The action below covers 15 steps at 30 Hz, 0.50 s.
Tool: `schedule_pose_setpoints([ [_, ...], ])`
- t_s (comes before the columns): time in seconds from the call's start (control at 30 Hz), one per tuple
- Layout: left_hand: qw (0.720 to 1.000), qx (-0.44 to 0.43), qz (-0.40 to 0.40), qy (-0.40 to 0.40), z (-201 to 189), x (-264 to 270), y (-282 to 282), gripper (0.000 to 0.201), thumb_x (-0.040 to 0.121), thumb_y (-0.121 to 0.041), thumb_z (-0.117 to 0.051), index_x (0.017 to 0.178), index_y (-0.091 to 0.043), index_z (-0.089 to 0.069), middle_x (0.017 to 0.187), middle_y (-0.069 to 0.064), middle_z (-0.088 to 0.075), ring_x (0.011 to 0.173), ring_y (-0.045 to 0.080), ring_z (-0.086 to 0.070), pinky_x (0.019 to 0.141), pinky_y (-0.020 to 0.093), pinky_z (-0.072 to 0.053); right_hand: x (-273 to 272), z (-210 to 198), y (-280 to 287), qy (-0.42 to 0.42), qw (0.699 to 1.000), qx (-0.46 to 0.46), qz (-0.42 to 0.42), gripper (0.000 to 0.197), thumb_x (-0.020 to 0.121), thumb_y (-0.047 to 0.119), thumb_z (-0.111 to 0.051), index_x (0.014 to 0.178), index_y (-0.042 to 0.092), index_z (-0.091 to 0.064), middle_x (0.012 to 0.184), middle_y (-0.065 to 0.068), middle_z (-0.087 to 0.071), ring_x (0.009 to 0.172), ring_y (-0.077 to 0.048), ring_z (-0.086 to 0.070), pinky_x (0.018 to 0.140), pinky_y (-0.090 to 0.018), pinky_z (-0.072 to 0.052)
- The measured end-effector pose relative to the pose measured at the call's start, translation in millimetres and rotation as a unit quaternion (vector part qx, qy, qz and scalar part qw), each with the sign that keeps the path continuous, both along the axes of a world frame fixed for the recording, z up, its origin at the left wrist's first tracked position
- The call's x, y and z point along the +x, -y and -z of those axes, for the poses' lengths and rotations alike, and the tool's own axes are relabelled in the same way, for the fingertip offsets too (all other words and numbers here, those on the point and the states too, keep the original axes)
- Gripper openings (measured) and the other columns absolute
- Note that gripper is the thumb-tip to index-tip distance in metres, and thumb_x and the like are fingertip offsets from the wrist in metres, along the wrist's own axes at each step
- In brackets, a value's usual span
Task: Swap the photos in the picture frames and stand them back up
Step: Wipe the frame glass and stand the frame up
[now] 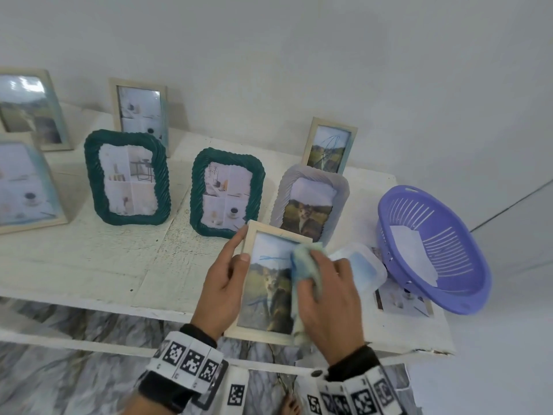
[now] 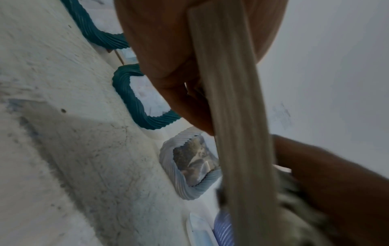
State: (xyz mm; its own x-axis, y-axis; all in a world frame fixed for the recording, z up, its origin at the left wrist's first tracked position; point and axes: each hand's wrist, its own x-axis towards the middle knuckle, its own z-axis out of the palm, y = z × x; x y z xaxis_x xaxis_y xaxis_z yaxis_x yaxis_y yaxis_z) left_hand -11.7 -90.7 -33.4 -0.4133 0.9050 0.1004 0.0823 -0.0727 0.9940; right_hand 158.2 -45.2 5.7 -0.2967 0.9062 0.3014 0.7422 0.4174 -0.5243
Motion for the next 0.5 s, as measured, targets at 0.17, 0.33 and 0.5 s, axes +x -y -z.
schedule_pose_setpoints([
  [0.17, 0.998, 0.036, -0.012, -0.045, -5, 8, 1, 0.044, 0.103, -0.026, -0.043, 0.145, -0.037, -0.04, 0.057, -0.009, -0.04, 0.053, 0.012, -0.032, 0.055, 0.018, -0.033, -23, 16, -5, 0.0, 0.999, 0.021, 0.025, 0.035, 0.093, 0.041, -0.046, 0.115, 0.017, -0.06, 0.089, -0.001, -0.044, 0.07, -0.017, -0.043, 0.061, -0.029, -0.042],
  [0.33, 0.998, 0.036, -0.018, -0.04, -9, 1, -1, 0.044, 0.103, -0.027, -0.044, 0.144, -0.042, -0.04, 0.067, 0.017, -0.046, 0.058, 0.021, -0.039, 0.059, 0.028, -0.04, -31, 9, 9, -0.048, 0.993, 0.012, -0.103, 0.026, 0.097, 0.028, -0.049, 0.117, 0.02, -0.062, 0.087, 0.004, -0.039, 0.069, -0.012, -0.043, 0.06, -0.022, -0.039],
  [0.5, 0.999, 0.03, -0.006, -0.038, -8, -3, 2, 0.045, 0.101, -0.034, -0.043, 0.144, -0.046, -0.038, 0.075, 0.025, -0.054, 0.06, 0.031, -0.044, 0.061, 0.036, -0.044, -25, 1, 8, 0.027, 0.991, 0.032, -0.131, 0.03, 0.098, 0.031, -0.042, 0.115, 0.017, -0.061, 0.091, 0.001, -0.042, 0.07, -0.016, -0.046, 0.061, -0.026, -0.044],
])
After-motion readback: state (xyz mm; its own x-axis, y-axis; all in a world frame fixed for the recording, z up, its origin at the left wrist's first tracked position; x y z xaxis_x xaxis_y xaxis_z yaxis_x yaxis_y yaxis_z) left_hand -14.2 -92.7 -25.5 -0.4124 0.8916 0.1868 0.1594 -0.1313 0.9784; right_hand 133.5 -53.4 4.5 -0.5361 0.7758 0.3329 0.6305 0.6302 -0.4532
